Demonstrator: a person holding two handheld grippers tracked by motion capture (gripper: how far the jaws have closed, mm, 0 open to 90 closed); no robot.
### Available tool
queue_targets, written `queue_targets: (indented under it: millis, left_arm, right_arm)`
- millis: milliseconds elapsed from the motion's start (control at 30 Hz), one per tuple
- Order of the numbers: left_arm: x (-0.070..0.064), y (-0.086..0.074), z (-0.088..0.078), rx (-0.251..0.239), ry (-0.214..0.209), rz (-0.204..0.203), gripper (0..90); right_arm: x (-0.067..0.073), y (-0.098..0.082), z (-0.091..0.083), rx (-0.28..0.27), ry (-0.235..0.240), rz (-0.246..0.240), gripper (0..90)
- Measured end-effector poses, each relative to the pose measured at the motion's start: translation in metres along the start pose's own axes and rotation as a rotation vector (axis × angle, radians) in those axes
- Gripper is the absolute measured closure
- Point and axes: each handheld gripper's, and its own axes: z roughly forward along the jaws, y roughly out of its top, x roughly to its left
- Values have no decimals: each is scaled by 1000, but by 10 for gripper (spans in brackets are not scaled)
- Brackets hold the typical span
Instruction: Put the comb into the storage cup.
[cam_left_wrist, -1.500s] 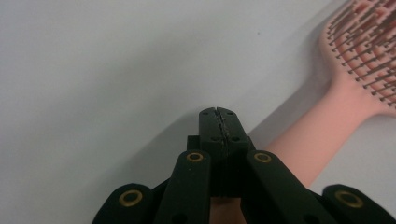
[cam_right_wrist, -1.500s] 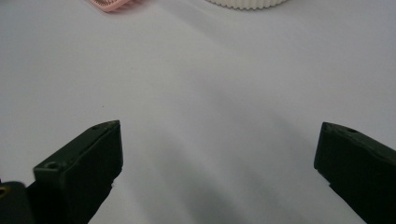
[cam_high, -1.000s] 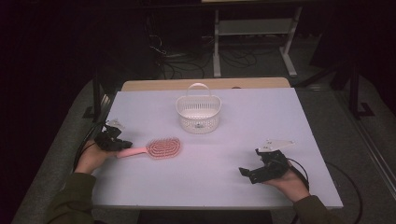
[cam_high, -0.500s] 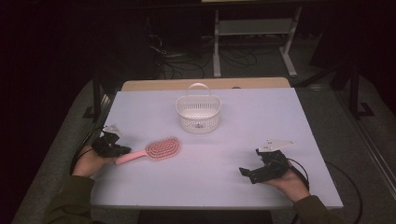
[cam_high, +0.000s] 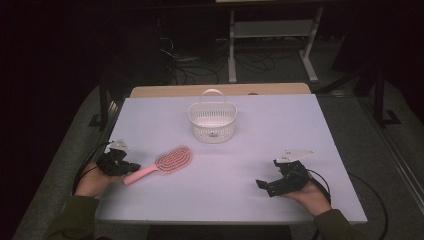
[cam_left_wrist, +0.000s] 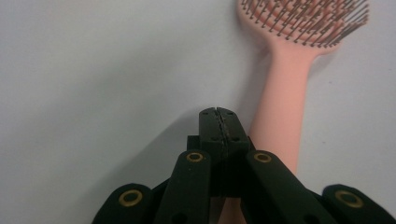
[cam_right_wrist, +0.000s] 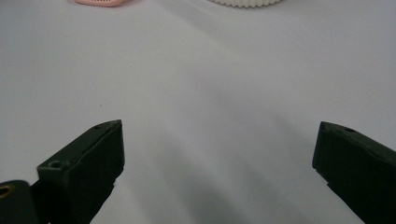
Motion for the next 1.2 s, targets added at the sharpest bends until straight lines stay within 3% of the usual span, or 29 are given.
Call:
queue_targets:
  millis: [867,967,1200]
  left_arm:
    - [-31,-12,-8,-6,4,5,900]
    - [-29,-10,-12,-34,13,-5,898]
    - [-34,0,-23,-127,7,-23,722]
  right_arm:
    - [1,0,0,2,2,-4,22]
    - [1,0,0,2,1,-5,22]
    - [1,0,0,1,-1,-6,22]
